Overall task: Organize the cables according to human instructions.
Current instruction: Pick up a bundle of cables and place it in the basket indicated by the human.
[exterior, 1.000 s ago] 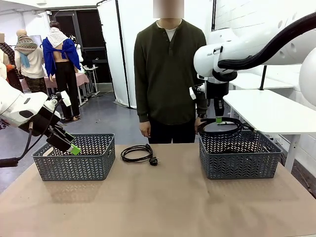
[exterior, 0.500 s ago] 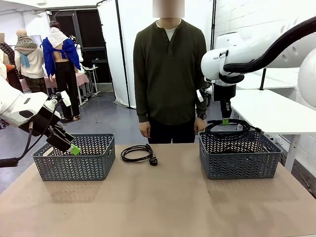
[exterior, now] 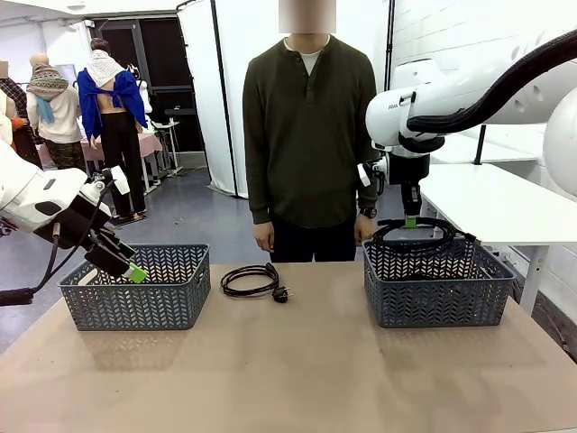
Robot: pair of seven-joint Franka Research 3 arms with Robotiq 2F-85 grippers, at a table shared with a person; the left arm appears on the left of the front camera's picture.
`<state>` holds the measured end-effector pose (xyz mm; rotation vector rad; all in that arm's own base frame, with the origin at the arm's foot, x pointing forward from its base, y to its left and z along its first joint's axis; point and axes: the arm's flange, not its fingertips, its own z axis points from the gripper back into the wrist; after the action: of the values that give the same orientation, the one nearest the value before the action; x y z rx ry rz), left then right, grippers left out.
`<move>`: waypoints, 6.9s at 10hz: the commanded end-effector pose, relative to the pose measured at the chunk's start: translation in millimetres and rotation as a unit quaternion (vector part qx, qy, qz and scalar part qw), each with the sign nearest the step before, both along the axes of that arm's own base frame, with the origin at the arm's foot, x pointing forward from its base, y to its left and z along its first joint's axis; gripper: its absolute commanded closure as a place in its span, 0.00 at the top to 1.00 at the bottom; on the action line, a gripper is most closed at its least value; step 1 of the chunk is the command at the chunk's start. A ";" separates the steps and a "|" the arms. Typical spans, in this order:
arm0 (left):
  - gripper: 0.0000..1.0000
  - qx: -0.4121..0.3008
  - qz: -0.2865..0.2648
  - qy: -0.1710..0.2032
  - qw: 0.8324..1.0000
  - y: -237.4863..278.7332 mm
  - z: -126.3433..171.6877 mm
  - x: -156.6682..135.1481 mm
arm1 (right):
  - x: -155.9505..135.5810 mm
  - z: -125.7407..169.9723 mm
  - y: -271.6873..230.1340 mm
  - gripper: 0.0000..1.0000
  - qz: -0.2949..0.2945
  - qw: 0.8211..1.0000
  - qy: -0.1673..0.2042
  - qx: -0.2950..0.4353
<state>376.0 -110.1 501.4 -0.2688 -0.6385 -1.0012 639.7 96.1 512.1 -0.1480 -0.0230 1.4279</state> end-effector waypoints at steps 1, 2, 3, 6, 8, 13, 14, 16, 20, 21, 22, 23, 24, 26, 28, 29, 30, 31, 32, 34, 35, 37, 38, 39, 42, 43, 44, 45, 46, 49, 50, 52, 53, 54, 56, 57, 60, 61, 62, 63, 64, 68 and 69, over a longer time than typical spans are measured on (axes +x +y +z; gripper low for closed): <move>1.00 -0.007 -0.012 -0.001 1.000 3.4 -3.2 1.5 | 5.4 -0.9 -1.6 0.00 -0.004 1.000 -0.013 -0.005; 1.00 -0.007 -0.012 -0.001 1.000 3.4 -3.2 1.5 | 8.3 -3.5 -7.9 0.00 -0.001 1.000 -0.021 0.001; 1.00 -0.007 -0.012 -0.001 1.000 3.4 -3.2 1.5 | 10.9 -8.3 -14.4 0.00 0.020 0.999 -0.037 0.005; 1.00 -0.007 -0.012 -0.001 1.000 3.4 -3.2 1.5 | 16.1 -21.0 -36.0 0.00 0.049 0.998 -0.030 0.028; 1.00 -0.007 -0.012 -0.001 1.000 3.4 -3.2 1.5 | 24.3 -30.0 -44.5 0.00 0.055 0.998 -0.019 0.031; 1.00 -0.007 -0.012 -0.001 1.000 3.4 -3.2 1.5 | 45.7 -42.4 -46.8 0.00 0.077 0.996 -0.017 0.037; 1.00 -0.007 -0.012 -0.001 1.000 3.4 -3.2 1.5 | 50.2 -42.4 -45.7 0.00 0.075 0.997 -0.016 0.033; 1.00 -0.007 -0.012 -0.001 1.000 3.4 -3.2 1.5 | 57.5 -41.8 -42.4 0.00 0.072 0.997 -0.012 0.029; 1.00 -0.007 -0.012 -0.001 1.000 3.4 -3.2 1.5 | 64.0 -44.5 -39.4 0.00 0.078 0.997 -0.003 0.029; 1.00 -0.007 -0.012 -0.001 1.000 3.4 -3.2 1.5 | 63.5 -44.3 -38.5 0.14 0.083 0.996 0.002 0.024; 1.00 -0.007 -0.012 -0.001 1.000 3.4 -3.2 1.5 | 63.2 -44.4 -38.6 0.34 0.081 0.996 -0.001 0.025; 1.00 -0.007 -0.012 -0.001 1.000 3.4 -3.2 1.5 | 64.3 -44.8 -39.4 0.54 0.077 0.997 -0.003 0.027; 1.00 -0.007 -0.012 -0.001 1.000 3.4 -3.2 1.5 | 66.1 -46.1 -40.5 0.73 0.074 0.997 -0.002 0.031; 1.00 -0.007 -0.012 -0.001 1.000 3.4 -3.2 1.5 | 66.5 -42.1 -38.0 1.00 0.076 0.996 0.002 0.034; 1.00 -0.007 -0.012 -0.001 1.000 3.4 -3.2 1.5 | 66.0 -38.6 -38.6 1.00 0.075 0.997 0.008 0.031; 1.00 -0.007 -0.012 -0.001 1.000 3.4 -3.2 1.5 | 65.3 -38.0 -39.3 1.00 0.074 0.997 0.011 0.032; 1.00 -0.007 -0.012 -0.001 1.000 3.4 -3.2 1.5 | 63.7 -37.6 -39.1 1.00 0.076 0.997 0.013 0.028; 1.00 -0.007 -0.012 -0.001 1.000 3.4 -3.2 1.5 | 61.5 -36.8 -38.7 1.00 0.078 0.997 0.014 0.024; 1.00 -0.007 -0.012 -0.001 1.000 3.4 -3.2 1.5 | 60.4 -36.7 -39.4 1.00 0.077 0.997 0.015 0.017; 1.00 -0.007 -0.012 -0.001 1.000 3.4 -3.2 1.5 | 55.6 -39.3 -38.9 1.00 0.065 0.997 0.009 0.028; 1.00 -0.007 -0.012 -0.001 1.000 3.4 -3.2 1.5 | 55.6 -39.3 -38.9 1.00 0.065 0.997 0.009 0.028; 1.00 -0.007 -0.012 -0.001 1.000 3.4 -3.2 1.5 | 55.6 -39.3 -38.9 1.00 0.065 0.997 0.009 0.028; 1.00 -0.007 -0.012 -0.001 1.000 3.4 -3.2 1.5 | 55.6 -39.3 -38.9 1.00 0.065 0.997 0.009 0.028; 1.00 -0.007 -0.012 -0.001 1.000 3.4 -3.2 1.5 | 55.7 -38.5 -39.6 1.00 0.065 0.998 0.008 0.023; 1.00 -0.007 -0.012 -0.001 1.000 3.4 -3.2 1.5 | 20.5 -15.5 -16.6 1.00 -0.006 0.999 0.018 0.051; 1.00 -0.007 -0.012 -0.001 1.000 3.4 -3.2 1.5 | 5.7 -10.5 -7.0 1.00 -0.026 0.998 0.014 0.061; 1.00 -0.007 -0.012 -0.001 1.000 3.4 -3.2 1.5 | -7.5 -7.2 1.2 1.00 -0.039 0.996 0.004 0.076; 1.00 -0.007 -0.012 -0.001 1.000 3.4 -3.2 1.5 | -20.8 -4.2 9.4 1.00 -0.054 0.995 -0.013 0.086; 1.00 -0.007 -0.012 -0.001 1.000 3.4 -3.2 1.5 | -33.6 -3.5 16.3 1.00 -0.071 0.991 -0.016 0.109; 1.00 -0.007 -0.012 -0.001 1.000 3.4 -3.2 1.5 | -80.8 -8.9 39.3 1.00 -0.096 0.981 -0.058 0.157; 1.00 -0.007 -0.012 -0.001 1.000 3.4 -3.2 1.5 | -97.1 -9.4 43.5 1.00 -0.091 0.979 -0.066 0.169; 1.00 -0.007 -0.012 -0.001 1.000 3.4 -3.2 1.5 | -128.2 -13.8 50.7 1.00 -0.080 0.976 -0.068 0.190; 1.00 -0.007 -0.012 -0.001 1.000 3.4 -3.2 1.5 | -137.9 -19.9 55.9 1.00 -0.075 0.976 -0.072 0.192; 1.00 -0.007 -0.012 -0.001 1.000 3.4 -3.2 1.5 | -145.8 -26.7 62.5 1.00 -0.060 0.976 -0.069 0.197; 1.00 -0.007 -0.012 -0.001 1.000 3.4 -3.2 1.5 | -159.0 -37.6 71.8 1.00 -0.044 0.976 -0.057 0.203; 1.00 -0.007 -0.012 -0.001 1.000 3.4 -3.2 1.5 | -163.0 -40.4 73.9 1.00 -0.040 0.976 -0.053 0.206; 1.00 -0.007 -0.012 -0.001 1.000 3.4 -3.2 1.5 | -160.3 -37.5 84.4 1.00 -0.054 0.980 -0.042 0.185; 1.00 -0.007 -0.012 -0.001 1.000 3.4 -3.2 1.5 | -160.3 -37.5 84.4 1.00 -0.054 0.980 -0.042 0.185; 1.00 -0.007 -0.012 -0.001 1.000 3.4 -3.2 1.5 | -160.3 -37.5 84.4 1.00 -0.054 0.980 -0.042 0.185; 1.00 -0.007 -0.012 -0.001 1.000 3.4 -3.2 1.5 | -160.3 -37.5 84.4 1.00 -0.054 0.980 -0.042 0.185; 1.00 -0.007 -0.012 -0.001 1.000 3.4 -3.2 1.5 | -160.3 -37.5 84.4 1.00 -0.054 0.980 -0.042 0.185; 1.00 -0.007 -0.012 -0.001 1.000 3.4 -3.2 1.5 | -160.3 -37.5 84.4 1.00 -0.054 0.980 -0.042 0.185; 1.00 -0.007 -0.012 -0.001 1.000 3.4 -3.2 1.5 | -160.3 -37.5 84.4 1.00 -0.054 0.980 -0.042 0.185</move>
<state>376.0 -110.1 501.3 -0.2685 -0.6385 -1.0010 479.5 180.7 475.3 0.0986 -0.3420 1.2926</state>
